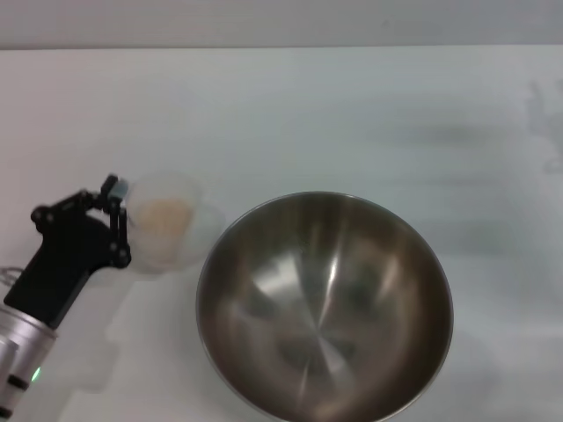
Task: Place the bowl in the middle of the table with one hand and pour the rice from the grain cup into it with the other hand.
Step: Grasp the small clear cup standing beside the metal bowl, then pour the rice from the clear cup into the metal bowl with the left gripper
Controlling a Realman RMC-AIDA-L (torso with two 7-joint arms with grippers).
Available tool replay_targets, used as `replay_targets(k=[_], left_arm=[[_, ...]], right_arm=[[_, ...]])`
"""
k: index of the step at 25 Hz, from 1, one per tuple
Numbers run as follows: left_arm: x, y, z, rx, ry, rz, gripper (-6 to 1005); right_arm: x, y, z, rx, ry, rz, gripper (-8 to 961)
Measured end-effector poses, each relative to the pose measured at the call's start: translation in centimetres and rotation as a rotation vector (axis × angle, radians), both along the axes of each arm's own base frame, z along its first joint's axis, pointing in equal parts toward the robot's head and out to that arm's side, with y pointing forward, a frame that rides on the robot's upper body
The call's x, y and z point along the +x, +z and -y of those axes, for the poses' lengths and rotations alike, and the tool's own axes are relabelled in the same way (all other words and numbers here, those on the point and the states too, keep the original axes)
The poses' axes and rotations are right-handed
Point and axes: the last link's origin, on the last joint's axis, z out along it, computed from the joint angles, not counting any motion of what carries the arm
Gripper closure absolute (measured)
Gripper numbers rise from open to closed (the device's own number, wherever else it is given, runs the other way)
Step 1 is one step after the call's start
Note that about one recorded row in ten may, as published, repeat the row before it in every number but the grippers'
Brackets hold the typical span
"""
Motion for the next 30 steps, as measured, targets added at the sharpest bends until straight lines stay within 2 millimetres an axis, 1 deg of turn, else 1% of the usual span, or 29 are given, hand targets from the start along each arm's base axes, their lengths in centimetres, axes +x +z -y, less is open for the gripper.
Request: replay_targets(k=[1,2,3,6,7,8,9,10,12,13,14,16,18,20,21,23,26,27,30], left_arm=[[0.0,0.0,0.0,0.0,0.0,0.0,965],[0.8,0.2,-0.2,0.058,-0.05,-0.047,965],[2.0,0.7,-0.5,0.147,-0.136,-0.132,965],[3.4,1.1,-0.7,0.246,-0.24,-0.23,965],[3.4,1.1,-0.7,0.246,-0.24,-0.23,965],[5.0,1.2,-0.7,0.34,-0.357,-0.328,965],[5.2,1.2,-0.7,0.35,-0.369,-0.339,965],[6.1,1.1,-0.8,0.402,-0.435,-0.401,965],[6.1,1.1,-0.8,0.402,-0.435,-0.401,965],[7.2,0.9,-0.8,0.486,-0.531,-0.507,964],[7.2,0.9,-0.8,0.486,-0.531,-0.507,964],[8.2,0.5,-0.7,0.564,-0.627,-0.62,964],[8.2,0.5,-0.7,0.564,-0.627,-0.62,964],[9.1,-0.2,-0.6,0.654,-0.735,-0.755,964],[9.1,-0.2,-0.6,0.654,-0.735,-0.755,964],[9.6,-0.7,-0.3,0.729,-0.82,-0.865,964],[9.6,-0.8,-0.2,0.754,-0.846,-0.901,964],[9.7,-0.9,0.0,0.792,-0.872,-0.944,964],[9.9,-0.9,0.1,0.853,-0.889,-0.994,966]], right_arm=[[0.0,0.0,0.0,0.002,0.0,0.0,533],[0.0,0.1,-0.1,0.004,-0.001,-0.001,533],[0.0,0.2,-0.1,0.006,-0.002,0.0,533],[-0.1,0.3,-0.2,0.011,0.001,0.005,533],[-0.1,0.3,-0.2,0.011,0.001,0.005,533],[-0.1,0.4,-0.3,0.013,0.001,0.006,533],[-0.1,0.4,-0.4,0.016,0.001,0.007,533],[-0.1,0.5,-0.4,0.019,0.001,0.008,533],[-0.2,0.7,-0.5,0.023,0.003,0.01,533],[-0.1,0.8,-0.5,0.025,0.004,0.012,533],[-0.1,0.9,-0.5,0.027,0.006,0.015,533],[0.1,1.2,-0.5,0.034,0.002,0.022,533],[0.2,1.3,-0.5,0.035,-0.001,0.025,533],[0.4,1.4,-0.5,0.036,-0.007,0.033,533],[0.4,1.5,-0.5,0.036,-0.008,0.036,533],[0.4,1.5,-0.5,0.04,-0.011,0.049,533],[0.4,1.4,-0.4,0.052,-0.016,0.09,533],[0.4,1.4,-0.4,0.052,-0.016,0.09,533],[0.5,1.2,-0.2,0.049,-0.02,0.095,533]])
